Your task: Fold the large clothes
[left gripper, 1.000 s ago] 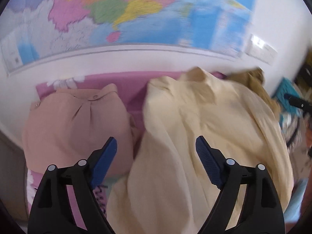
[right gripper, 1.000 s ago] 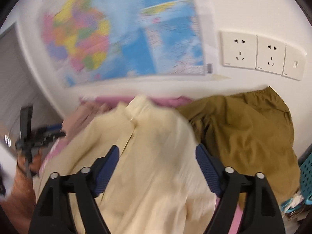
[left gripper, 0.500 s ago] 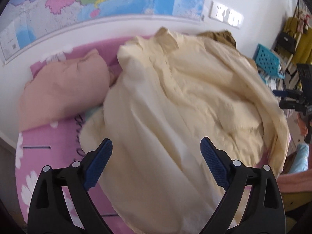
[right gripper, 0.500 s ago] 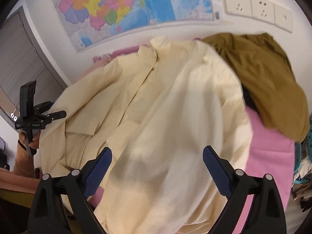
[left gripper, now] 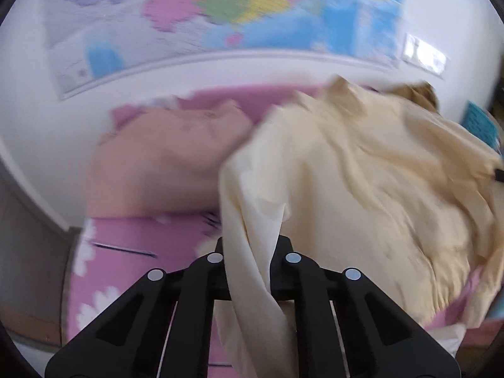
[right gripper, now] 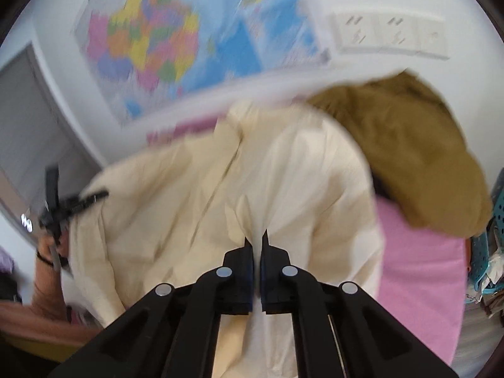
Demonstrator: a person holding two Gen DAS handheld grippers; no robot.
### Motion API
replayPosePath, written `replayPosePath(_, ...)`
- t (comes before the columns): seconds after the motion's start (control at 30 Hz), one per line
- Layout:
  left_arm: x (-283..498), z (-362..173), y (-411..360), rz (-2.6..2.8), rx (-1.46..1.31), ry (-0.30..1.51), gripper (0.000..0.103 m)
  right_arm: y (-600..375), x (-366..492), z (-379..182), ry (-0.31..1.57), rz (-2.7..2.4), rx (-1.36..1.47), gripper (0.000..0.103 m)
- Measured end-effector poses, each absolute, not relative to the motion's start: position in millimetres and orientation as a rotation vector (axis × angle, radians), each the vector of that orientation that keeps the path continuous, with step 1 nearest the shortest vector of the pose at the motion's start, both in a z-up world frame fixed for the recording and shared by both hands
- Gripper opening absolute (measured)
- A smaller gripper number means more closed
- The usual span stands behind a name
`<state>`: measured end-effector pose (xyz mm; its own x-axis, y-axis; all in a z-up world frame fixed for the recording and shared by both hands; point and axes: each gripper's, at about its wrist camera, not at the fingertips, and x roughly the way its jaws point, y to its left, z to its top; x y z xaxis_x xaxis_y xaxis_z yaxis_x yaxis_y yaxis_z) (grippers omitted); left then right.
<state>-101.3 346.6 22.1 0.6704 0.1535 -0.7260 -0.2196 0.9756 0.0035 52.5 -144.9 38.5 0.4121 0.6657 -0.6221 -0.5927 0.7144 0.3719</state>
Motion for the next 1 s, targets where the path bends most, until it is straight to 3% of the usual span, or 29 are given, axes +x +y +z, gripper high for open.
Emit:
replayPosePath(0.13,-89,29,382,0.298,-0.141,0.797,0.007,-181,87,73,0.744,0.698,0.197,0.003)
replayPosePath(0.2,-81,25,394,0.360,-0.153,0.818,0.013,-196,110,77,0.731,0.640,0.231,0.002)
replayPosePath(0.23,-77,22,396,0.409,-0.125,0.833,0.028,-205,122,74,0.741,0.622,0.267,0.002)
replayPosePath(0.27,-73,17,397,0.496,-0.082,0.845,0.057,-213,139,67,0.771,0.627,0.316,0.002)
replayPosePath(0.3,-72,16,398,0.568,-0.054,0.840,0.066,-215,149,61,0.789,0.598,0.319,0.003)
replayPosePath(0.37,-77,21,397,0.559,-0.052,0.810,0.068,-219,164,43,0.834,0.548,0.338,0.004)
replayPosePath(0.43,-86,32,396,0.568,-0.075,0.771,0.074,-224,174,18,0.908,0.554,0.387,0.017)
replayPosePath(0.5,-99,51,391,0.569,-0.086,0.688,0.078,-228,172,3,0.938,0.534,0.386,0.058)
replayPosePath(0.53,-107,61,386,0.555,-0.093,0.649,0.083,-228,169,-2,0.942,0.538,0.376,0.068)
replayPosePath(0.6,-119,78,373,0.481,-0.103,0.594,0.087,-234,154,-12,0.937,0.569,0.359,0.080)
replayPosePath(0.7,-121,90,343,0.366,-0.068,0.566,0.087,-242,130,-24,0.927,0.630,0.326,0.089)
replayPosePath(0.77,-116,88,321,0.287,-0.045,0.570,0.089,-239,113,-35,0.940,0.653,0.259,0.089)
replayPosePath(0.8,-113,85,309,0.238,-0.029,0.577,0.090,-235,106,-40,0.954,0.659,0.227,0.081)
replayPosePath(0.83,-111,82,300,0.205,-0.019,0.581,0.090,-230,101,-44,0.957,0.670,0.202,0.068)
replayPosePath(0.87,-106,77,288,0.169,-0.001,0.592,0.091,-227,97,-46,0.957,0.670,0.176,0.032)
replayPosePath(0.9,-102,72,278,0.149,0.014,0.603,0.091,-226,97,-45,0.964,0.657,0.164,0.013)
replayPosePath(1.0,-94,58,250,0.090,0.042,0.638,0.091,-244,94,-25,0.873,0.575,0.185,0.005)
